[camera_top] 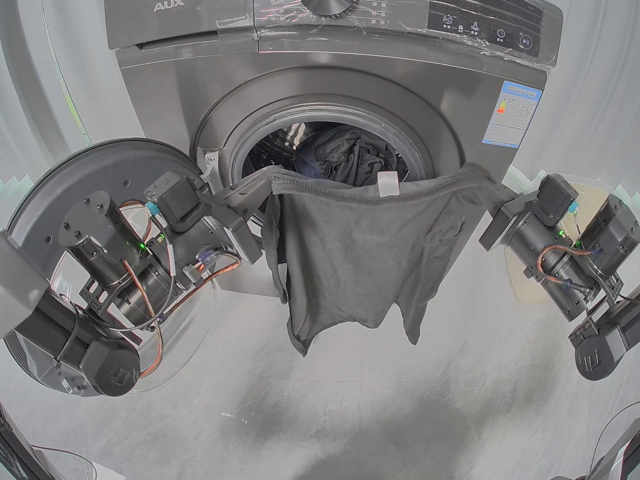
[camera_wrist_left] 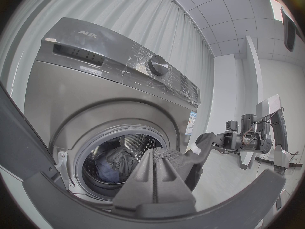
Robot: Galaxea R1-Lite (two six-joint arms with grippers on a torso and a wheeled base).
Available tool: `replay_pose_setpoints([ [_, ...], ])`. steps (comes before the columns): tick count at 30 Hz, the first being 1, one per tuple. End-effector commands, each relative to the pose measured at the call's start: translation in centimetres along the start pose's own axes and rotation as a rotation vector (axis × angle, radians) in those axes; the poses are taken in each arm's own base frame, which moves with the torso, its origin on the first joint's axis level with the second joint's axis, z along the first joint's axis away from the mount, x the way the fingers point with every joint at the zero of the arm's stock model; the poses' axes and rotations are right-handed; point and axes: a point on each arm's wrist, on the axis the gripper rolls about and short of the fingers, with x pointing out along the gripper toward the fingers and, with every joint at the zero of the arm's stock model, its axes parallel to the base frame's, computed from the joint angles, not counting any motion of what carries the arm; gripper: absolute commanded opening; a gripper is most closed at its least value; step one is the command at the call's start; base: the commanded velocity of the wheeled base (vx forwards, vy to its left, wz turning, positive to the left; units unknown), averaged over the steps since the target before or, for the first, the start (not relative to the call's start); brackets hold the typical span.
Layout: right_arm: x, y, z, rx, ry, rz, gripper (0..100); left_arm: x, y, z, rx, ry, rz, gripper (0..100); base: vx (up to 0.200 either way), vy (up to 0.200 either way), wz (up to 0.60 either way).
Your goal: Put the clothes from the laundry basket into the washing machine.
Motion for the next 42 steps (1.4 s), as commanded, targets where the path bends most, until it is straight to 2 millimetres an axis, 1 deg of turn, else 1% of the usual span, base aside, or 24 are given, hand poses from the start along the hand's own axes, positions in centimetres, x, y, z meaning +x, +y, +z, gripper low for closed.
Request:
replay_pose_setpoints([
  [1, -0.3, 2.0, -2.0, 0.051, 0.079, 0.058, 0, 0.0, -0.3, -1.2, -0.015, 0.035, -0.007, 0, 0.0, 0.0, 0.0],
  [4, -0.3, 2.7, -3.1, 0.08, 0.115, 0.04, 0, 0.1, -0.4, -1.4, -0.015, 0.04, -0.009, 0, 0.0, 0.0, 0.0],
  [6, -0.8, 3.4, -4.6, 0.095, 0.174, 0.043, 0, 0.4, -0.4, -1.5, -0.017, 0.036, -0.01, 0, 0.0, 0.0, 0.0],
  [7, -0.9, 3.5, -4.8, 0.095, 0.185, 0.044, 0, 0.4, -0.5, -1.5, -0.017, 0.035, -0.012, 0, 0.0, 0.0, 0.0],
  [8, -1.5, 3.6, -5.9, 0.096, 0.234, 0.048, 0, 0.7, -0.7, -1.2, -0.018, 0.02, -0.019, 0, 0.0, 0.0, 0.0],
  [9, -1.6, 3.9, -6.2, 0.1, 0.249, 0.058, 0, 0.9, -0.9, -1.1, -0.02, 0.01, -0.026, 0, 0.0, 0.0, 0.0],
  [13, -1.7, 5.6, -7.0, 0.128, 0.279, 0.111, 0, 1.1, -1.5, -0.8, -0.025, 0.001, -0.045, 0, 0.0, 0.0, 0.0],
  [15, -2.1, 6.7, -7.3, 0.143, 0.299, 0.142, 0, 1.1, -1.9, -0.8, -0.029, 0.002, -0.053, 0, 0.0, 0.0, 0.0],
  [18, -2.9, 7.6, -8.0, 0.155, 0.341, 0.136, 0, 1.2, -2.6, -0.6, -0.035, -0.006, -0.056, 0, 0.0, 0.0, 0.0],
  [19, -3.3, 8.0, -8.1, 0.162, 0.355, 0.146, 100, 1.2, -2.8, -0.6, -0.037, -0.009, -0.055, 0, 0.0, 0.0, 0.0],
  [23, -4.7, 8.6, -8.6, 0.159, 0.414, 0.186, 100, 1.2, -2.8, -0.5, -0.037, -0.011, -0.058, 0, 0.0, 0.0, 0.0],
  [26, -7.5, 8.6, -9.8, 0.144, 0.539, 0.266, 100, 1.3, -2.8, -0.5, -0.036, -0.012, -0.058, 0, 0.0, 0.0, 0.0],
  [28, -8.5, 8.5, -10.3, 0.131, 0.588, 0.294, 100, 1.3, -2.9, -0.5, -0.037, -0.012, -0.059, 0, 0.0, 0.0, 0.0],
  [29, -8.5, 8.4, -10.4, 0.126, 0.592, 0.29, 100, 1.3, -2.9, -0.4, -0.037, -0.014, -0.059, 0, 0.0, 0.0, 0.0],
  [31, -8.0, 8.2, -10.4, 0.128, 0.579, 0.278, 100, 1.3, -3.0, -0.3, -0.038, -0.019, -0.064, 0, 0.0, 0.0, 0.0],
  [33, -6.2, 6.9, -10.7, 0.133, 0.534, 0.209, 100, 1.2, -3.1, 0.1, -0.037, -0.029, -0.068, 0, 0.0, 0.0, 0.0],
  [34, -5.9, 6.7, -10.8, 0.132, 0.529, 0.194, 100, 1.2, -3.2, 0.2, -0.037, -0.031, -0.07, 0, 0.0, 0.0, 0.0],
  [35, -5.0, 5.8, -11.1, 0.126, 0.512, 0.144, 100, 1.0, -3.5, 0.5, -0.037, -0.039, -0.077, 0, 0.0, 0.0, 0.0],
  [36, -5.0, 5.8, -11.2, 0.125, 0.512, 0.141, 100, 1.0, -3.5, 0.6, -0.037, -0.04, -0.079, 0, 0.0, 0.0, 0.0],
  [37, -3.8, 5.5, -11.8, 0.133, 0.495, 0.106, 100, 0.9, -3.8, 1.2, -0.038, -0.056, -0.091, 0, 0.0, 0.0, 0.0],
  [39, -2.9, 5.5, -13.0, 0.144, 0.501, 0.095, 100, 0.8, -3.9, 1.6, -0.038, -0.067, -0.099, 0, 0.0, 0.0, 0.0],
  [40, -2.9, 5.5, -13.0, 0.144, 0.501, 0.095, 100, 0.8, -3.9, 1.6, -0.038, -0.067, -0.099, 0, 0.0, 0.0, 0.0],
  [41, -2.4, 5.5, -14.6, 0.142, 0.525, 0.092, 100, 0.7, -3.9, 1.9, -0.038, -0.073, -0.102, 0, 0.0, 0.0, 0.0],
  [42, -2.2, 5.5, -15.3, 0.141, 0.536, 0.09, 100, 0.7, -3.9, 1.9, -0.038, -0.073, -0.102, 0, 0.0, 0.0, 0.0],
])
